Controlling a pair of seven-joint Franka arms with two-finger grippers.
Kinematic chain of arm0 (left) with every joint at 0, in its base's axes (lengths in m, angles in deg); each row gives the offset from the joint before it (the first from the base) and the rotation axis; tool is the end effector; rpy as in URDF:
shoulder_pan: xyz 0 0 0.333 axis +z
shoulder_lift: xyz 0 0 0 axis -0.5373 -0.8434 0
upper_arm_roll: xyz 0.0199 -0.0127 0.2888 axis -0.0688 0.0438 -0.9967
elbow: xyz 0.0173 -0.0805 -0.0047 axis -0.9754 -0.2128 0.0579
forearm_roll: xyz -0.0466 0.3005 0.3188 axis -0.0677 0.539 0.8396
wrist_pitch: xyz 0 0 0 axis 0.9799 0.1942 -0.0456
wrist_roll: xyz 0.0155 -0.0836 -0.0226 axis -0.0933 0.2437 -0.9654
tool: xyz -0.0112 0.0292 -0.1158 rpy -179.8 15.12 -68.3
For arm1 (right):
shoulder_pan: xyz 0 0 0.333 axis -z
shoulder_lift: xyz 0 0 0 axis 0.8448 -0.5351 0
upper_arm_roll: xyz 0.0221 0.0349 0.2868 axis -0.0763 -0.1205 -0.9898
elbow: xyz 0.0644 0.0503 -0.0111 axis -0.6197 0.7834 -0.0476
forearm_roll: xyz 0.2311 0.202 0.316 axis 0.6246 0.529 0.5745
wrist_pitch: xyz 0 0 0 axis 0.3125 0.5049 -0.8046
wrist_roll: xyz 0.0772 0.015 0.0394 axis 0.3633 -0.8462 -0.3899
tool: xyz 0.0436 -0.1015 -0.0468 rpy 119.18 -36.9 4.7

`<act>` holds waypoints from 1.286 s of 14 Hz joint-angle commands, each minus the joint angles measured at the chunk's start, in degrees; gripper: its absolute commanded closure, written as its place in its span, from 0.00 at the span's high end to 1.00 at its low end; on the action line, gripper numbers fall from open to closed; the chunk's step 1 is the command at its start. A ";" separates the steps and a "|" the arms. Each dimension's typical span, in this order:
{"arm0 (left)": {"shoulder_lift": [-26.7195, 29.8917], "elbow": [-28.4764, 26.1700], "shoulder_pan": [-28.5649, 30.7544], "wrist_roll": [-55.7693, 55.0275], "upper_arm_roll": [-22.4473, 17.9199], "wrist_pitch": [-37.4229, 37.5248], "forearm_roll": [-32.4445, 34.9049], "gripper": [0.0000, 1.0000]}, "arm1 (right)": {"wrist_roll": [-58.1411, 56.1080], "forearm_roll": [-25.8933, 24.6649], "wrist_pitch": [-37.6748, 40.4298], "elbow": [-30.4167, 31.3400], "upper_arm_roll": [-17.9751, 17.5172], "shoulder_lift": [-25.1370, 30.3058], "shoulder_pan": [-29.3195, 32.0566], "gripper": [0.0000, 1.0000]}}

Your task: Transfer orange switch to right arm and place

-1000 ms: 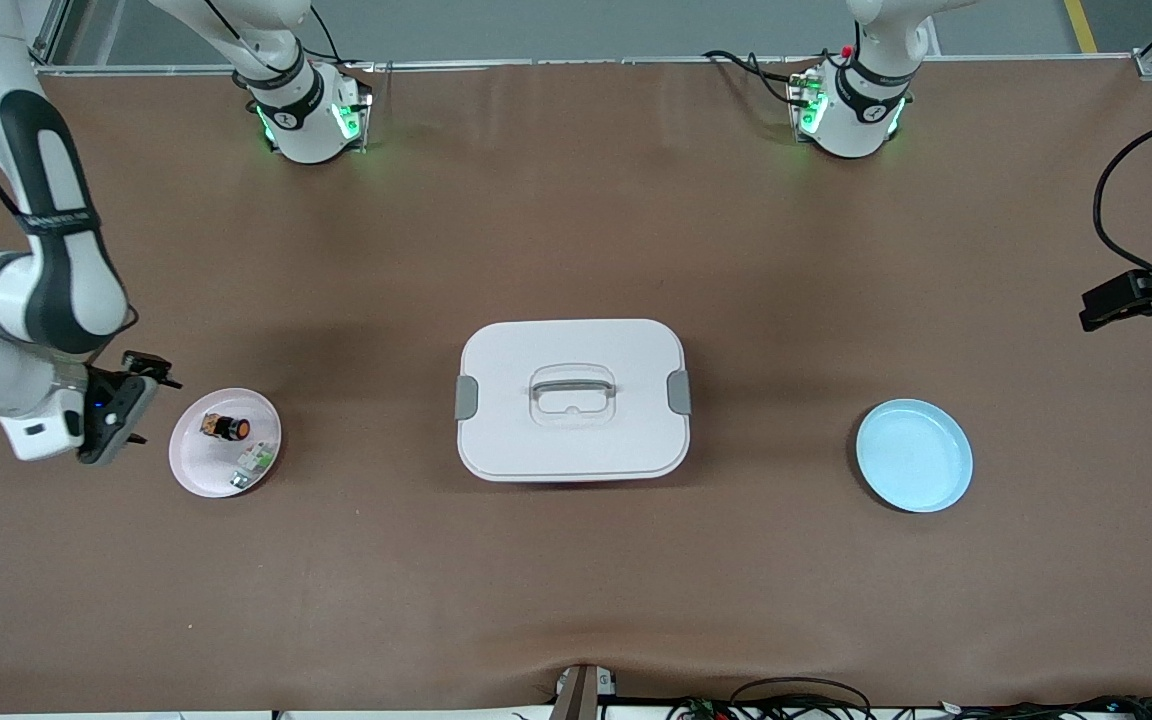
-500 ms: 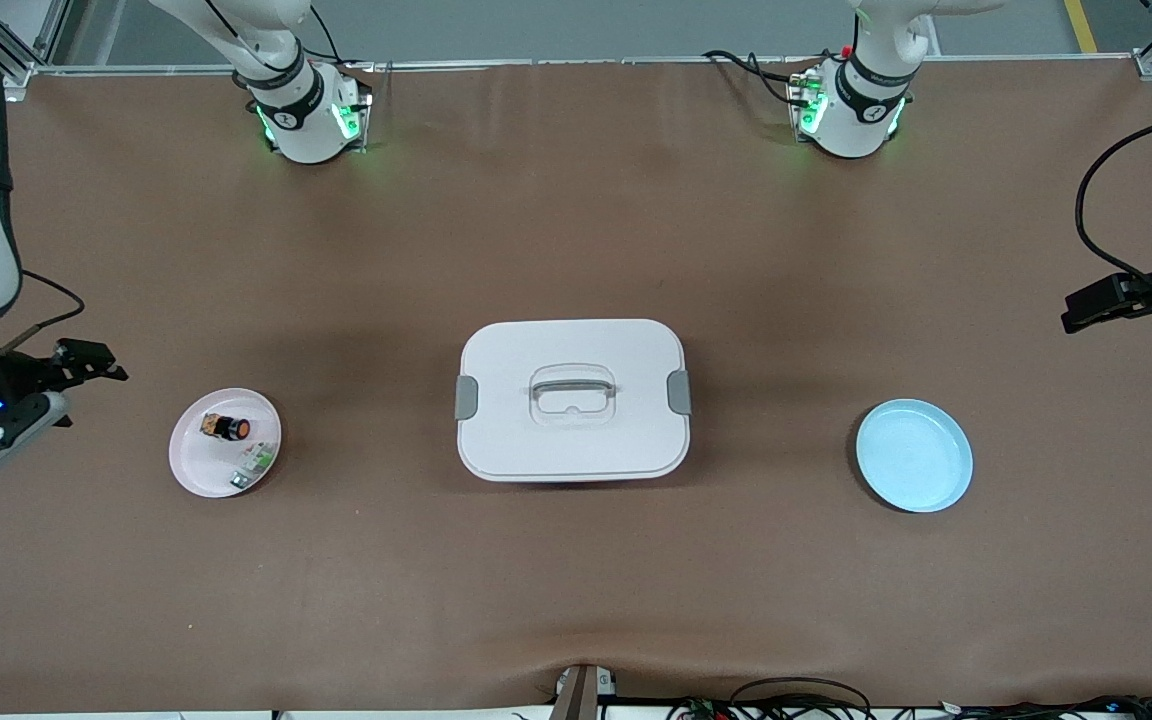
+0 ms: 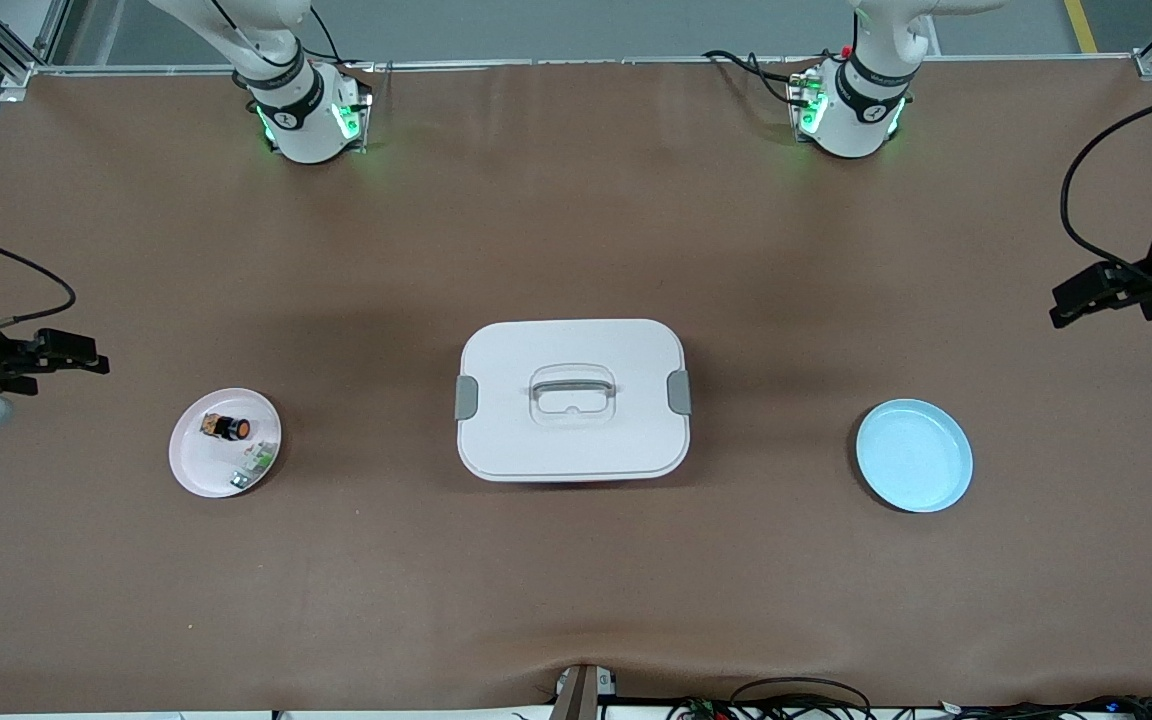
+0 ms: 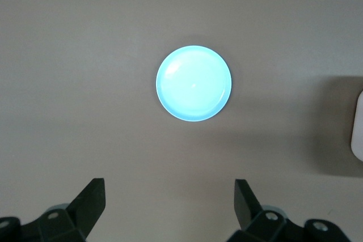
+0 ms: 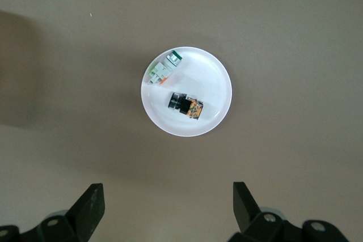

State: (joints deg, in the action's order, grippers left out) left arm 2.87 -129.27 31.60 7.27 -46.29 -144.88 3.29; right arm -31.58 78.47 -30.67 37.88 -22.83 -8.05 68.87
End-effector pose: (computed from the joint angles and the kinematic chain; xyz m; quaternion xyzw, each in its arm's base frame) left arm 0.6223 0.0047 0.5478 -0.9992 -0.0299 -0.0192 0.0170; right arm 0.6671 -0.0911 0.4550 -0.9925 -0.1018 0.0523 0.0425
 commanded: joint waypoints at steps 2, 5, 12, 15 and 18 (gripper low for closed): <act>4.35 -6.01 -1.91 0.55 -1.37 -2.76 -1.02 1.00 | 5.13 -1.05 2.86 0.57 -0.08 4.38 -1.47 1.00; 4.26 -6.01 -2.00 0.46 -1.46 -2.15 -1.02 1.00 | 5.57 -0.17 4.26 1.18 0.18 7.98 -0.85 1.00; 6.01 -4.43 -1.83 0.37 -0.76 3.73 -1.98 1.00 | 11.90 0.00 12.60 -3.64 0.00 9.22 -2.44 1.00; 7.78 -4.25 -1.83 0.28 0.47 5.67 -2.42 1.00 | 12.16 0.71 17.09 -8.12 0.09 9.40 -2.52 1.00; 7.17 -3.20 -1.74 0.28 1.08 6.56 -2.42 1.00 | 14.60 0.79 17.10 -7.96 -0.43 9.93 -3.31 1.00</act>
State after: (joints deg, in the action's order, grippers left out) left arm 10.40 -133.41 29.86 7.27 -45.44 -139.52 1.61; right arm -20.14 78.65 -14.26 30.61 -22.90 1.77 66.16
